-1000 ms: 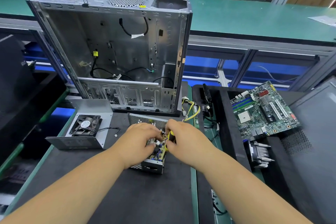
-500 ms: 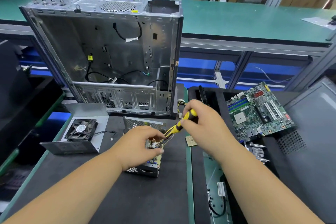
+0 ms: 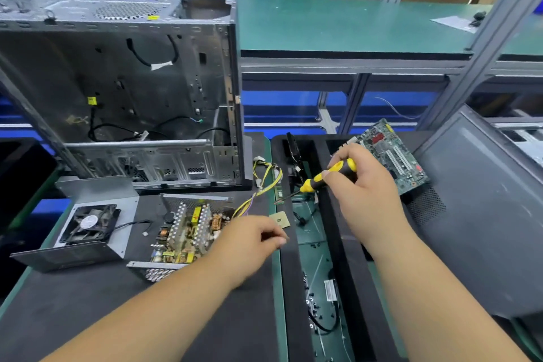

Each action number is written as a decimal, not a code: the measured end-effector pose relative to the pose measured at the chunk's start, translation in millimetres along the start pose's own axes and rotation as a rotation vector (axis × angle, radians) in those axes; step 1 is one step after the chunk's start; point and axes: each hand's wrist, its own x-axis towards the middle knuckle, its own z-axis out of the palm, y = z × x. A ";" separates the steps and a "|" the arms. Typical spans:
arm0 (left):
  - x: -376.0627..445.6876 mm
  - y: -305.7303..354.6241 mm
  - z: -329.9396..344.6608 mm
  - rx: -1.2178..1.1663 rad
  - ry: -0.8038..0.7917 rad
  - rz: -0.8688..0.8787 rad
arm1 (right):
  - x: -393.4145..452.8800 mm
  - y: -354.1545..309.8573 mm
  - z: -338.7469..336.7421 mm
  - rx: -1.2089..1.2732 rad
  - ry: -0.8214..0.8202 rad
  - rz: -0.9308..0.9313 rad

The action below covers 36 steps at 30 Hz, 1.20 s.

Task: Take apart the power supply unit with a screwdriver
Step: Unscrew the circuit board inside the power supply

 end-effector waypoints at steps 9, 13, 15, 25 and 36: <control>4.7 47.9 67.3 0.067 -0.232 0.197 | -20.0 10.3 -32.9 -0.065 0.082 0.086; 1.5 43.8 61.6 0.126 -0.267 0.250 | -24.2 9.4 -31.2 -0.084 0.094 0.074; -0.2 36.4 48.3 0.185 -0.245 0.279 | -24.8 7.2 -25.0 -0.073 0.087 0.064; -21.3 -54.7 -69.3 0.072 0.149 0.053 | -17.5 -18.9 58.9 -0.029 -0.113 -0.001; -63.9 -157.5 -153.7 0.027 0.304 -0.095 | -15.9 -56.5 175.8 -0.223 -0.319 -0.096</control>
